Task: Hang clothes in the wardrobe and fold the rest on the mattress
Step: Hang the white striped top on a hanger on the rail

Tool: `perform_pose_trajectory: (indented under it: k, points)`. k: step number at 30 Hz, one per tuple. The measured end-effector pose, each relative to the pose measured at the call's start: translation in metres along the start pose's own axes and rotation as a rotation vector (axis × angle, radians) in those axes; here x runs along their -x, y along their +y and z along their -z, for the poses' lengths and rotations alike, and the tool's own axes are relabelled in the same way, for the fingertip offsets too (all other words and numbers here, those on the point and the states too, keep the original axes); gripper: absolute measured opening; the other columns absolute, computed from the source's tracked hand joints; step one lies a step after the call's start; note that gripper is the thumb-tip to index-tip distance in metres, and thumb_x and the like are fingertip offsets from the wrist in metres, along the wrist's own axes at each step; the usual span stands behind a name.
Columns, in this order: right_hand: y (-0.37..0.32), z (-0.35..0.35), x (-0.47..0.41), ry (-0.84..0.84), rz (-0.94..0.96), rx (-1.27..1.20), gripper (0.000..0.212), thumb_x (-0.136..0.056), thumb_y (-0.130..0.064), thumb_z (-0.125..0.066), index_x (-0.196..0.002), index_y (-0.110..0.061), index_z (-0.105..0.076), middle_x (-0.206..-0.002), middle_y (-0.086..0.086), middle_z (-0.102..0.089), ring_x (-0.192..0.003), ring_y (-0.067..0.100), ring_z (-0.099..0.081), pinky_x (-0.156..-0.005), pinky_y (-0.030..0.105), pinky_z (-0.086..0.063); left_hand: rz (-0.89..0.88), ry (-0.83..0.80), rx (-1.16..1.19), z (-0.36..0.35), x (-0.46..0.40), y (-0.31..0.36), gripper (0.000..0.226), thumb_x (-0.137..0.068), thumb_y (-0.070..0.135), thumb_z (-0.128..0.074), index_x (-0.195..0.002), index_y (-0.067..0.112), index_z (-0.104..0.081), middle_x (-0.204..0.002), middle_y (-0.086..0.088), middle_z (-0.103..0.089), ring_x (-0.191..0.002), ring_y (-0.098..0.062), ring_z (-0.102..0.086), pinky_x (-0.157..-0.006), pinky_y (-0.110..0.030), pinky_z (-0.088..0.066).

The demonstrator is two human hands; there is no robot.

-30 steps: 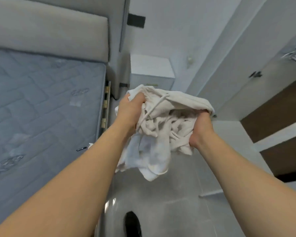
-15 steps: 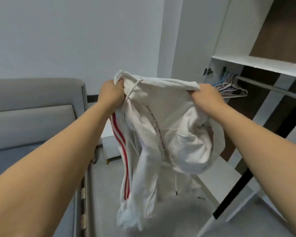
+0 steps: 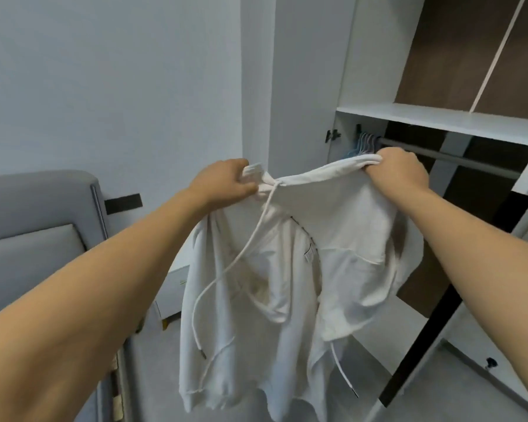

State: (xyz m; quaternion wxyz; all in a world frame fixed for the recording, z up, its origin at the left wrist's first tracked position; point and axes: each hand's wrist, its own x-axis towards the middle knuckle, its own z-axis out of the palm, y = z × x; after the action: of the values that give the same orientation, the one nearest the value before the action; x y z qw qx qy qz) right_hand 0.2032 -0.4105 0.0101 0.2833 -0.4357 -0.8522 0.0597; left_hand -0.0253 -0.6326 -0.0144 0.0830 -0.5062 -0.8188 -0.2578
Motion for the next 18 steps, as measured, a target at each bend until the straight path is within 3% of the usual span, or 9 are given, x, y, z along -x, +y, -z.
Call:
perform_pose_trajectory:
  k: [2,4,5,7,8,10,11,15,18]
  points:
    - [-0.001,-0.003,-0.001,-0.008,0.062,0.138,0.028,-0.095,-0.039,-0.050,-0.076,-0.018,-0.051,-0.084,0.009,-0.059,-0.069,0.025,-0.049,-0.062,0.032,-0.034,0.057,0.065,0.275,0.002,-0.018,-0.009,0.024,-0.092,0.028,-0.058,-0.071,0.016,-0.054,-0.065,0.001,-0.054,-0.070,-0.026,-0.053,-0.062,-0.032,-0.038]
    - [-0.002,-0.002,-0.001,-0.013,0.101,0.229,0.028,-0.096,-0.040,-0.049,-0.078,-0.019,-0.048,-0.083,0.008,-0.056,-0.070,0.026,-0.048,-0.063,0.033,-0.034,0.076,-0.079,0.519,0.006,-0.034,-0.016,0.025,-0.093,0.038,-0.063,-0.075,0.021,-0.067,-0.068,0.007,-0.064,-0.072,-0.016,-0.058,-0.064,-0.027,-0.045]
    - [-0.003,0.000,-0.004,0.002,0.112,0.246,0.027,-0.097,-0.039,-0.049,-0.080,-0.018,-0.047,-0.083,0.008,-0.055,-0.072,0.028,-0.048,-0.064,0.034,-0.034,0.046,-0.264,0.524,0.009,-0.039,-0.016,0.024,-0.088,0.050,-0.067,-0.083,0.026,-0.072,-0.075,0.011,-0.071,-0.076,-0.012,-0.064,-0.068,-0.022,-0.048]
    - [-0.011,0.002,-0.014,0.070,0.162,0.282,0.025,-0.097,-0.037,-0.048,-0.084,-0.017,-0.046,-0.083,0.009,-0.053,-0.074,0.028,-0.047,-0.065,0.035,-0.035,-0.032,-0.624,0.319,0.004,-0.043,-0.012,0.040,-0.071,0.069,-0.074,-0.093,0.036,-0.074,-0.090,0.017,-0.074,-0.087,-0.003,-0.069,-0.078,-0.021,-0.051]
    - [-0.018,0.002,-0.021,0.110,0.201,0.313,0.023,-0.097,-0.037,-0.048,-0.085,-0.017,-0.046,-0.082,0.009,-0.053,-0.073,0.028,-0.047,-0.063,0.034,-0.035,-0.062,-0.694,0.152,-0.007,-0.046,-0.010,0.041,-0.066,0.070,-0.076,-0.090,0.037,-0.074,-0.089,0.018,-0.073,-0.086,-0.003,-0.068,-0.077,-0.022,-0.050]
    - [-0.035,0.000,-0.034,0.170,0.292,0.366,0.022,-0.096,-0.037,-0.048,-0.085,-0.018,-0.044,-0.079,0.006,-0.051,-0.070,0.027,-0.047,-0.060,0.034,-0.034,-0.093,-0.624,0.056,-0.030,-0.053,-0.004,0.034,-0.072,0.056,-0.078,-0.086,0.027,-0.072,-0.084,0.007,-0.072,-0.080,-0.012,-0.064,-0.072,-0.027,-0.046]
    - [-0.042,-0.003,-0.041,0.180,0.327,0.373,0.023,-0.095,-0.038,-0.049,-0.085,-0.019,-0.042,-0.078,0.004,-0.049,-0.070,0.026,-0.046,-0.060,0.034,-0.033,-0.082,-0.590,0.191,-0.041,-0.057,-0.002,0.027,-0.078,0.047,-0.077,-0.090,0.023,-0.073,-0.089,-0.002,-0.072,-0.082,-0.015,-0.062,-0.073,-0.030,-0.045]
    - [-0.036,-0.023,-0.062,0.073,0.294,0.198,0.026,-0.093,-0.041,-0.055,-0.089,-0.016,-0.046,-0.083,-0.001,-0.048,-0.075,0.022,-0.048,-0.062,0.034,-0.035,0.259,-0.500,1.189,-0.069,-0.074,0.019,0.023,-0.100,0.027,-0.057,-0.120,0.020,-0.067,-0.100,-0.002,-0.074,-0.089,-0.017,-0.068,-0.080,-0.031,-0.053]
    - [0.004,-0.051,-0.065,-0.052,0.113,0.036,0.039,-0.087,-0.041,-0.066,-0.117,-0.020,-0.053,-0.113,0.006,-0.047,-0.107,0.029,-0.048,-0.084,0.036,-0.040,0.453,-0.319,1.524,-0.091,-0.099,0.050,0.022,-0.102,0.023,-0.051,-0.117,0.018,-0.066,-0.098,-0.007,-0.076,-0.082,-0.024,-0.074,-0.075,-0.042,-0.061]
